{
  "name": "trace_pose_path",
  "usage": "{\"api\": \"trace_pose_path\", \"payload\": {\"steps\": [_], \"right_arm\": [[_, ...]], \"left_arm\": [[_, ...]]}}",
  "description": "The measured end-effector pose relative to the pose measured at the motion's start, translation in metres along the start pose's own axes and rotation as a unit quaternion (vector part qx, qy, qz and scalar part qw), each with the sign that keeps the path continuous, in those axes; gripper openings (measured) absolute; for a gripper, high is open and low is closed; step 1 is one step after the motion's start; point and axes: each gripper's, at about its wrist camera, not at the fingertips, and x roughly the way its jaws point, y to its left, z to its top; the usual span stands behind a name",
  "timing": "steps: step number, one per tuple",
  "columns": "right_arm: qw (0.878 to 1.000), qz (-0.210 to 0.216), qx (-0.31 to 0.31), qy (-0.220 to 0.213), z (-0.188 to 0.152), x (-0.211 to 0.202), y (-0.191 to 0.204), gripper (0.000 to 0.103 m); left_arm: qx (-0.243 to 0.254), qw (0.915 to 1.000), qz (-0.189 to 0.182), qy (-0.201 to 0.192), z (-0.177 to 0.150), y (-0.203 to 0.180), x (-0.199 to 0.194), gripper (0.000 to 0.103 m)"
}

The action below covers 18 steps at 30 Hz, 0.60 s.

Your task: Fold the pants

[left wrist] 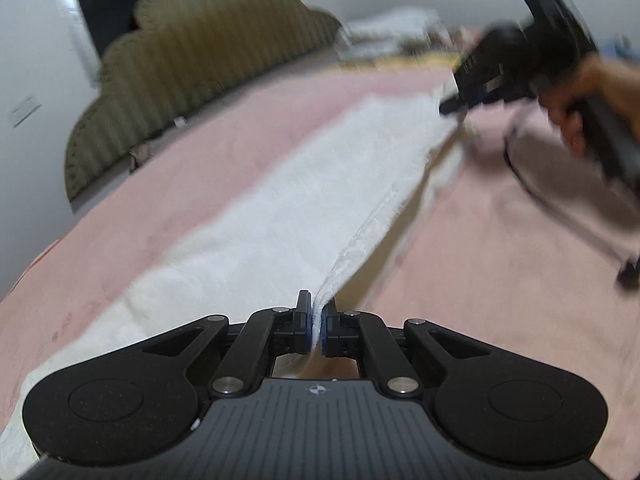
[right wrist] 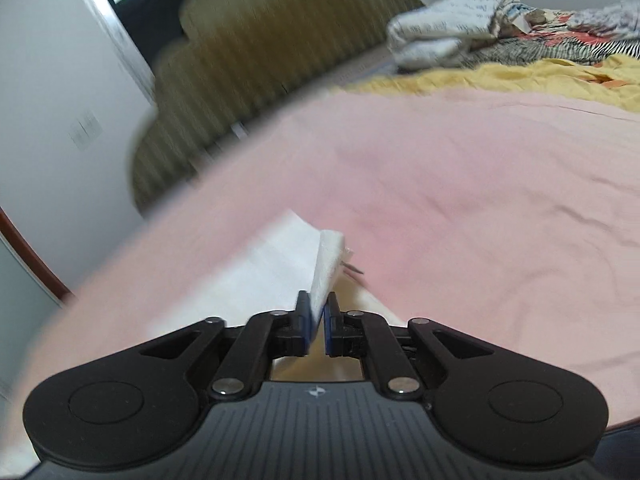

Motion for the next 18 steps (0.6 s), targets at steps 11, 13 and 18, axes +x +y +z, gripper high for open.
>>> {"api": "trace_pose_path", "payload": {"steps": [11, 13, 18], "right_arm": [[0.993, 0.036, -0.109, -0.032, 0.018, -0.004, 0.059, 0.026], [0.989, 0.087, -0.114, 0.034, 0.012, 0.027, 0.073, 0.026], [0.995, 0.048, -0.046, 0.074, 0.007, 0.068, 0.049, 0.026]], "left_arm": [[-0.093, 0.9929, -0.054, -0.049, 0.007, 0.049, -0.031, 0.044], [-0.129, 0.9908, -0.017, -0.037, 0.006, 0.065, -0.024, 0.046], [-0.138, 0.9880, 0.000, 0.069, -0.014, 0.080, 0.013, 0.046]]}}
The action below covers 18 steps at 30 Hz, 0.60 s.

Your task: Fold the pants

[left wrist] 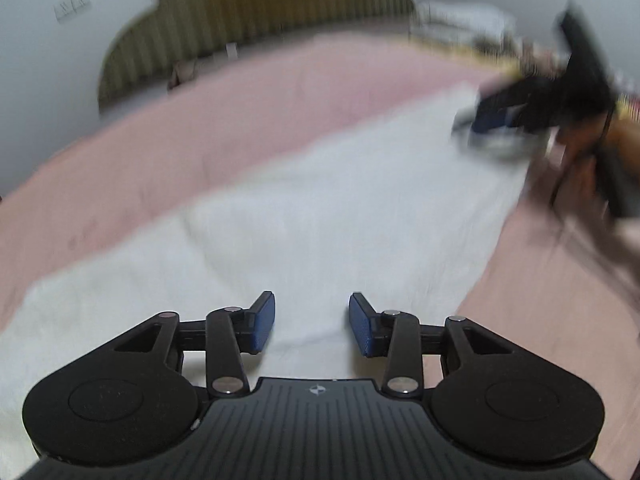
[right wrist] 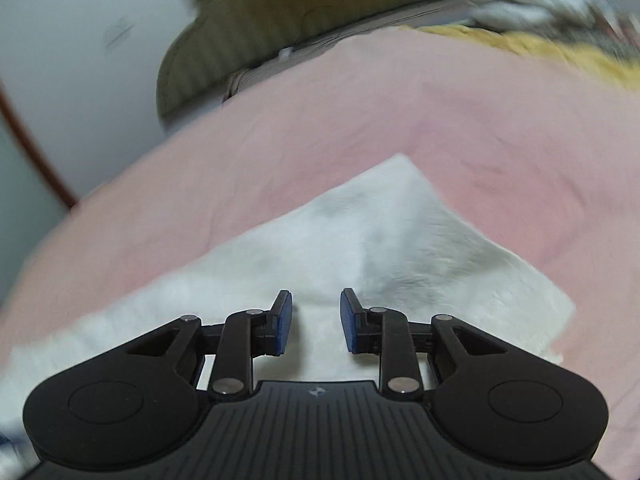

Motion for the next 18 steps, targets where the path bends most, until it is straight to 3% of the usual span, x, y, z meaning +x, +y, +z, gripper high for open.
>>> {"api": "trace_pose_path", "payload": {"steps": [1, 3, 5, 7, 11, 12, 14, 15, 18], "right_arm": [[0.999, -0.027, 0.016, -0.009, 0.000, -0.009, 0.000, 0.026], [0.997, -0.076, -0.013, -0.023, -0.005, -0.026, 0.015, 0.039], [0.993, -0.065, -0.088, -0.041, -0.018, -0.042, 0.034, 0.099], [0.988, -0.049, -0.137, -0.051, -0.032, -0.051, 0.044, 0.103], [0.980, -0.102, -0.173, 0.002, -0.051, -0.029, 0.048, 0.103], [0.977, -0.105, -0.185, -0.007, -0.057, -0.028, 0.048, 0.103], [0.971, -0.115, -0.204, -0.048, -0.074, -0.036, 0.051, 0.103], [0.970, -0.116, -0.204, -0.060, -0.081, -0.040, 0.051, 0.103], [0.975, -0.100, -0.191, -0.057, -0.085, -0.051, 0.045, 0.103]], "left_arm": [[0.003, 0.9999, 0.003, -0.013, -0.003, -0.001, -0.006, 0.044], [-0.001, 0.9991, -0.005, -0.043, 0.000, -0.002, -0.019, 0.045], [-0.014, 0.9974, -0.009, -0.070, 0.003, -0.001, -0.025, 0.051], [-0.020, 0.9971, 0.008, -0.074, 0.005, -0.004, -0.020, 0.060], [-0.040, 0.9971, 0.041, -0.050, -0.004, -0.005, -0.008, 0.060], [-0.049, 0.9956, 0.057, -0.056, -0.008, -0.005, -0.009, 0.060], [-0.068, 0.9899, 0.096, -0.079, -0.012, -0.002, -0.015, 0.064], [-0.082, 0.9860, 0.116, -0.087, -0.013, 0.001, -0.018, 0.071], [-0.148, 0.9724, 0.152, -0.098, -0.019, 0.017, -0.024, 0.090]]}}
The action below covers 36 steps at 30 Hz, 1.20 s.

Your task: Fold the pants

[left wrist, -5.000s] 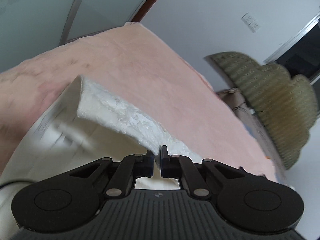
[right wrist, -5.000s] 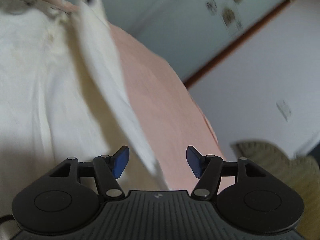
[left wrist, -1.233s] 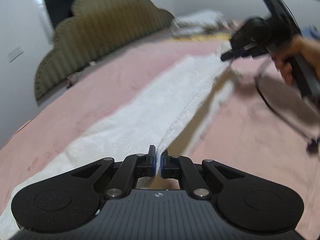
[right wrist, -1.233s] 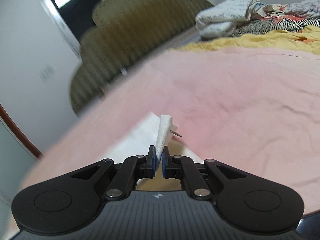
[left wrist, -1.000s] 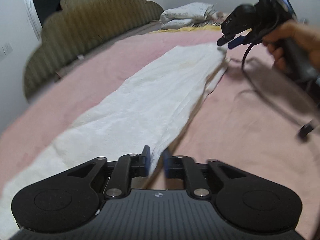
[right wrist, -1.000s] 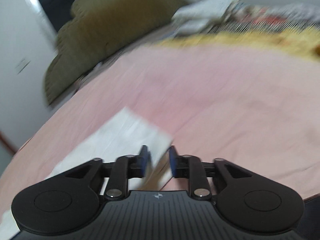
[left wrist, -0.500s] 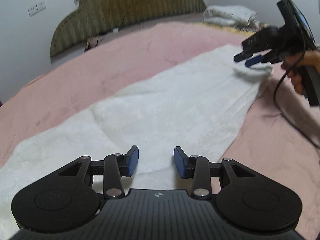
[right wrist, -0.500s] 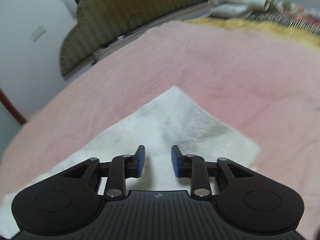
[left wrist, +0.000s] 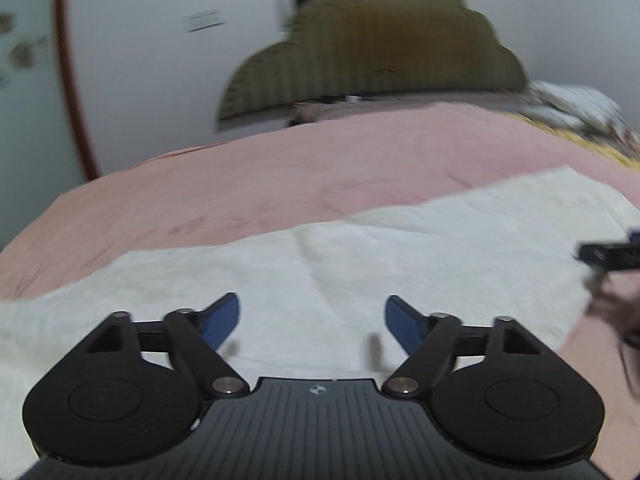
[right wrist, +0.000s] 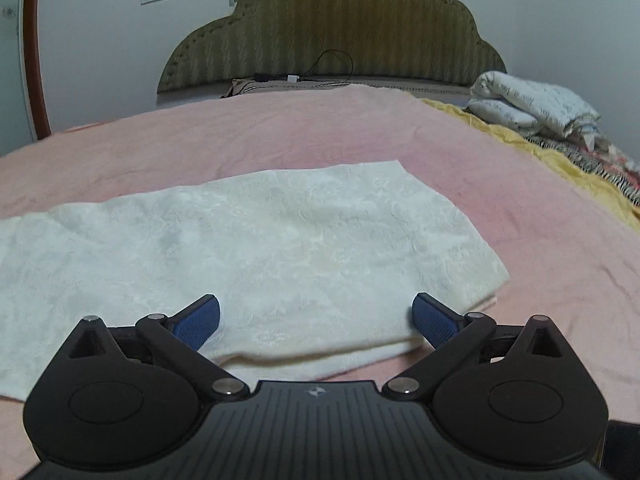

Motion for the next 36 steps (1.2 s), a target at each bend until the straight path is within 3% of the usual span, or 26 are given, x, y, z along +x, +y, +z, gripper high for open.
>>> {"api": "trace_pose_path", "payload": {"steps": [4, 7, 11, 15, 18, 21, 26, 28, 30, 32, 33, 34, 36], "right_arm": [[0.994, 0.047, 0.095, -0.021, 0.001, -0.026, -0.025, 0.103], [0.985, 0.066, 0.157, -0.021, 0.002, -0.039, -0.045, 0.103], [0.976, 0.078, 0.205, 0.019, -0.003, -0.037, -0.059, 0.103], [0.965, 0.099, 0.242, 0.027, -0.010, -0.027, -0.065, 0.102], [0.964, 0.100, 0.245, 0.018, -0.005, -0.017, -0.065, 0.096], [0.956, 0.093, 0.278, 0.005, 0.001, -0.002, -0.073, 0.078], [0.936, 0.067, 0.345, -0.010, 0.004, 0.015, -0.091, 0.025], [0.933, 0.068, 0.353, -0.020, 0.006, 0.015, -0.091, 0.019], [0.942, 0.062, 0.327, -0.040, 0.014, 0.009, -0.082, 0.017], [0.960, 0.050, 0.270, -0.061, 0.026, 0.002, -0.066, 0.015], [0.970, 0.043, 0.230, -0.072, 0.034, -0.003, -0.054, 0.015], [0.979, 0.036, 0.180, -0.085, 0.041, -0.008, -0.039, 0.015], [0.992, 0.028, 0.057, -0.112, 0.050, -0.021, 0.001, 0.015]], "left_arm": [[0.012, 0.9985, -0.017, 0.050, -0.008, 0.000, 0.009, 0.092], [0.044, 0.9986, -0.011, 0.026, -0.014, -0.012, 0.004, 0.093], [0.077, 0.9968, -0.019, 0.006, -0.020, -0.023, 0.000, 0.094], [0.073, 0.9968, -0.031, 0.011, -0.021, -0.021, 0.001, 0.095], [0.065, 0.9972, -0.032, 0.018, -0.020, -0.018, 0.006, 0.098], [0.058, 0.9975, -0.032, 0.023, -0.019, -0.016, 0.009, 0.100], [0.044, 0.9979, -0.039, 0.029, -0.012, -0.012, 0.009, 0.096], [0.017, 0.9984, -0.046, 0.029, -0.003, -0.004, 0.007, 0.094], [-0.030, 0.9972, -0.059, 0.035, 0.010, 0.010, 0.008, 0.094], [-0.098, 0.9891, -0.092, 0.061, 0.023, 0.031, 0.015, 0.094], [-0.142, 0.9799, -0.117, 0.078, 0.028, 0.043, 0.022, 0.094], [-0.189, 0.9669, -0.143, 0.094, 0.032, 0.055, 0.028, 0.093], [-0.281, 0.9295, -0.206, 0.122, 0.037, 0.075, 0.042, 0.093]]}}
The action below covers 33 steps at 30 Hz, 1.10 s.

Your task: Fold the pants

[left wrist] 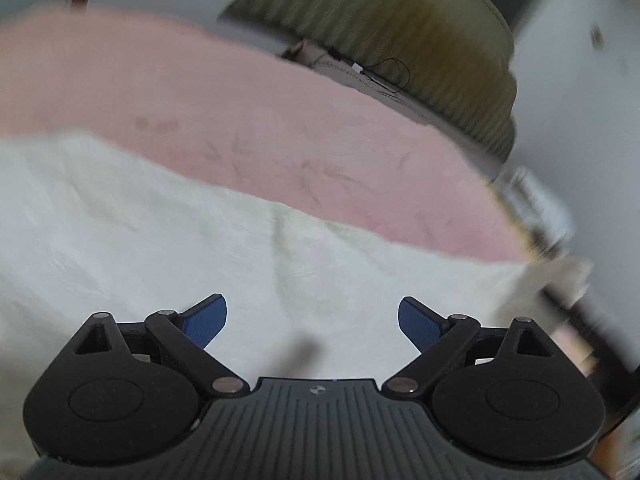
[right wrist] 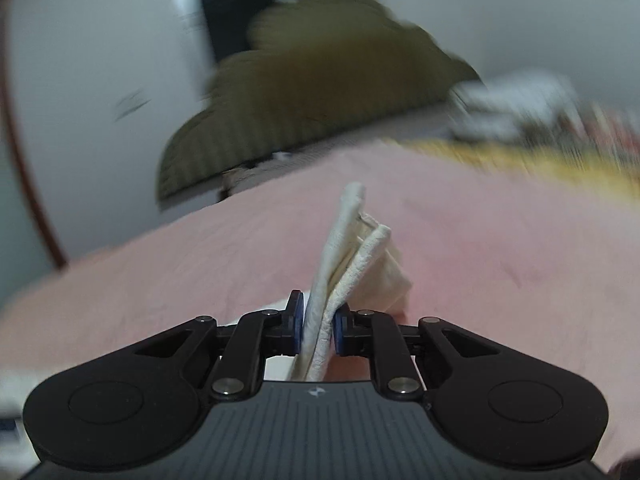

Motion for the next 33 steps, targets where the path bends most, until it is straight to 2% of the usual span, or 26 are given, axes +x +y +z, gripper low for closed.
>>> {"api": "trace_pose_path", "payload": {"steps": [1, 3, 6, 8, 10, 13, 16, 18, 20, 22, 24, 26, 28, 31, 33], "right_arm": [[0.998, 0.011, -0.063, -0.010, -0.002, -0.005, 0.022, 0.015], [0.984, 0.045, -0.173, -0.014, -0.012, -0.013, 0.062, 0.015], [0.958, 0.099, -0.270, 0.009, -0.036, -0.017, 0.103, 0.014], [0.949, 0.121, -0.289, 0.023, -0.049, -0.017, 0.116, 0.014], [0.946, 0.137, -0.290, 0.032, -0.056, -0.017, 0.122, 0.014], [0.947, 0.143, -0.284, 0.033, -0.056, -0.021, 0.123, 0.014], [0.947, 0.156, -0.278, 0.027, -0.053, -0.029, 0.120, 0.014], [0.944, 0.165, -0.285, 0.022, -0.054, -0.036, 0.120, 0.014], [0.937, 0.182, -0.299, 0.015, -0.056, -0.040, 0.126, 0.014], [0.930, 0.196, -0.312, 0.016, -0.060, -0.043, 0.133, 0.015], [0.923, 0.202, -0.328, 0.014, -0.065, -0.045, 0.143, 0.015], [0.917, 0.223, -0.331, 0.014, -0.068, -0.046, 0.155, 0.015], [0.908, 0.252, -0.334, 0.012, -0.072, -0.050, 0.168, 0.015], [0.888, 0.298, -0.350, 0.012, -0.083, -0.058, 0.190, 0.015], [0.876, 0.316, -0.363, 0.020, -0.093, -0.059, 0.205, 0.015]], "left_arm": [[-0.032, 0.9989, -0.032, 0.011, 0.006, 0.005, 0.003, 0.093], [-0.071, 0.9942, -0.079, 0.020, 0.013, 0.007, 0.009, 0.093], [-0.111, 0.9831, -0.141, 0.036, 0.016, 0.005, 0.022, 0.094], [-0.145, 0.9729, -0.170, 0.061, 0.015, 0.005, 0.037, 0.095], [-0.166, 0.9648, -0.184, 0.088, 0.015, 0.006, 0.055, 0.097], [-0.185, 0.9628, -0.165, 0.108, 0.015, 0.005, 0.078, 0.097], [-0.205, 0.9552, -0.171, 0.128, 0.019, 0.004, 0.097, 0.097], [-0.200, 0.9571, -0.169, 0.124, 0.026, 0.001, 0.103, 0.094], [-0.173, 0.9679, -0.152, 0.100, 0.035, -0.003, 0.100, 0.074], [-0.123, 0.9811, -0.123, 0.084, 0.044, -0.008, 0.089, 0.027], [-0.081, 0.9905, -0.089, 0.066, 0.047, -0.009, 0.073, 0.009], [-0.045, 0.9966, -0.057, 0.038, 0.047, -0.007, 0.048, 0.007], [0.007, 0.9999, -0.009, 0.006, 0.045, -0.006, 0.019, 0.007], [0.072, 0.9949, 0.066, -0.024, 0.032, -0.001, -0.010, 0.007], [0.094, 0.9898, 0.105, -0.021, 0.025, 0.007, -0.013, 0.007]]}}
